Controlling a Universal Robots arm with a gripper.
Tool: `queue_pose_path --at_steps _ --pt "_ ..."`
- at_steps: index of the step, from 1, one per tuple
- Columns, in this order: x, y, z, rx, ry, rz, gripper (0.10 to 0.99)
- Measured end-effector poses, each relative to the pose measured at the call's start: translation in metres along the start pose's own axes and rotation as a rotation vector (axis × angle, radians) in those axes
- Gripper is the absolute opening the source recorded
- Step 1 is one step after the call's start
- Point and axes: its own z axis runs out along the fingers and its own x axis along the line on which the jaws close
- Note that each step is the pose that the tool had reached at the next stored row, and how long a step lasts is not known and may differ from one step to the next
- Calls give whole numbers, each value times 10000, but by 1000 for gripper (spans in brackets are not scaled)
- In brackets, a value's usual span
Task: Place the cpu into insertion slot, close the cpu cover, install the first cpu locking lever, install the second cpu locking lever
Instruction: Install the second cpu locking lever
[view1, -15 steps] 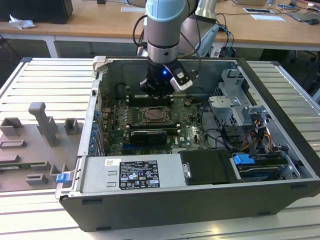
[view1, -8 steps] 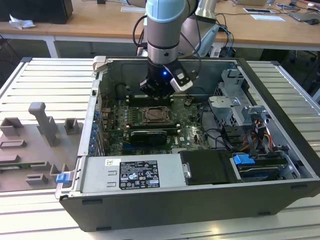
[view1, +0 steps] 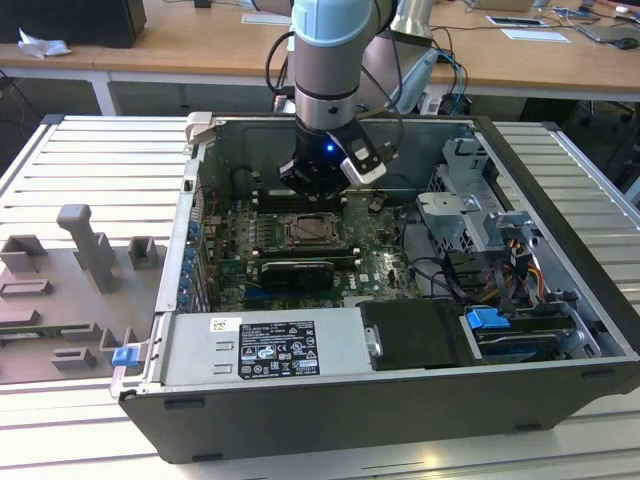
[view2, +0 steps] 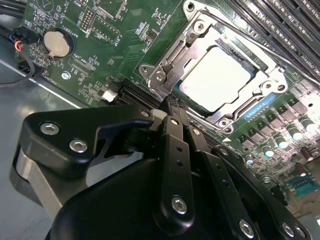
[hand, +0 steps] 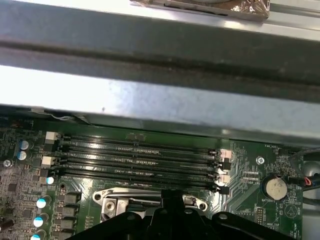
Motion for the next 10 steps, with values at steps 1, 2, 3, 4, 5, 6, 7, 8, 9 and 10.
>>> queue_pose_path --at_steps 1,2,3,4,5,6,7,8,9,10 --pt "0 0 0 0 1 1 106" --pt "0 -2 -1 1 1 1 106" --pt "0 -4 -2 2 2 0 106" --pt "0 -5 -5 3 2 0 106" --pt "-2 -1 -33 1 1 0 106" --pt "-4 4 -74 1 1 0 106" --pt "-7 11 -129 1 1 0 106" --pt "-9 14 -155 1 1 0 106" --pt "-10 16 -176 0 0 0 106" --pt "-12 19 -196 1 1 -1 106"
